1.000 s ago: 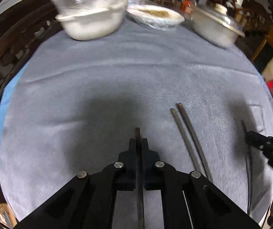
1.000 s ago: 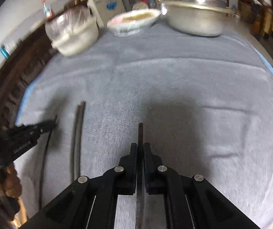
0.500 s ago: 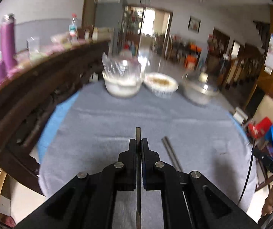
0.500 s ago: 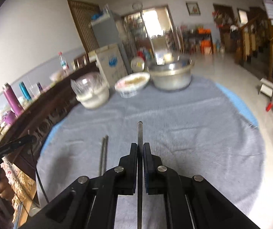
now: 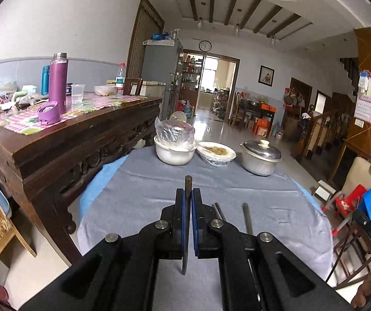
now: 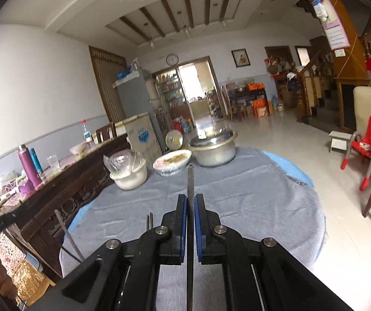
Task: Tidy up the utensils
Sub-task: 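Lift the chopsticks with both tools and carry them above the holder cup, then lower the held chopsticks into the holder cup with both tools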
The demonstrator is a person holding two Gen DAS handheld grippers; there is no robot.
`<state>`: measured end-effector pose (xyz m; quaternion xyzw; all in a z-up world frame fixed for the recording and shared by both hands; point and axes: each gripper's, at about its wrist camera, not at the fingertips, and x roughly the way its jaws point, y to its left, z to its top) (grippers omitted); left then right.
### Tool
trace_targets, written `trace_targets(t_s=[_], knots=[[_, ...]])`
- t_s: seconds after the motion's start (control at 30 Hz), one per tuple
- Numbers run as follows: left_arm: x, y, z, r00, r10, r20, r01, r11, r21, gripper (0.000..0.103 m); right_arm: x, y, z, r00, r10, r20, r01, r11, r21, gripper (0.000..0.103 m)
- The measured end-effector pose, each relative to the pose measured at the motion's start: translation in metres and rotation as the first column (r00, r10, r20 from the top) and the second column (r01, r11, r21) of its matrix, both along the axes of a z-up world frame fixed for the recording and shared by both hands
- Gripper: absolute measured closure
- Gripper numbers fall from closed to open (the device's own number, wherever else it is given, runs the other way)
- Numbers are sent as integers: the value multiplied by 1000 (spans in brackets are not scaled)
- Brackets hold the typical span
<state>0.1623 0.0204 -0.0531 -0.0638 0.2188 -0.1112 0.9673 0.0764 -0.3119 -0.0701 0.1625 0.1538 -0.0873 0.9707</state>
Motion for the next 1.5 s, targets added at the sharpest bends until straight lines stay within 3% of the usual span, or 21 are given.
trace_targets(t_s=[0.4, 0.63, 0.9, 1.2, 1.5], knots=[[-40, -3, 30, 997, -49, 63, 52, 998, -44, 98, -26, 22, 37, 979, -35, 199, 44, 998, -44, 97], [-55, -6, 57, 991, -81, 105, 89, 993, -72, 98, -11, 27, 51, 959, 31, 282, -12, 998, -69, 97], [-69, -22, 81, 981, -118, 157, 132, 987, -86, 98, 5, 33, 67, 924, 88, 372, -89, 996, -14, 97], [-68, -40, 76, 978, -154, 140, 165, 984, -71, 98, 19, 37, 60, 905, 166, 391, -203, 978, 55, 96], [-60, -40, 59, 985, -144, 90, 150, 986, -66, 98, 7, 5, 60, 911, 104, 399, -162, 980, 115, 96]])
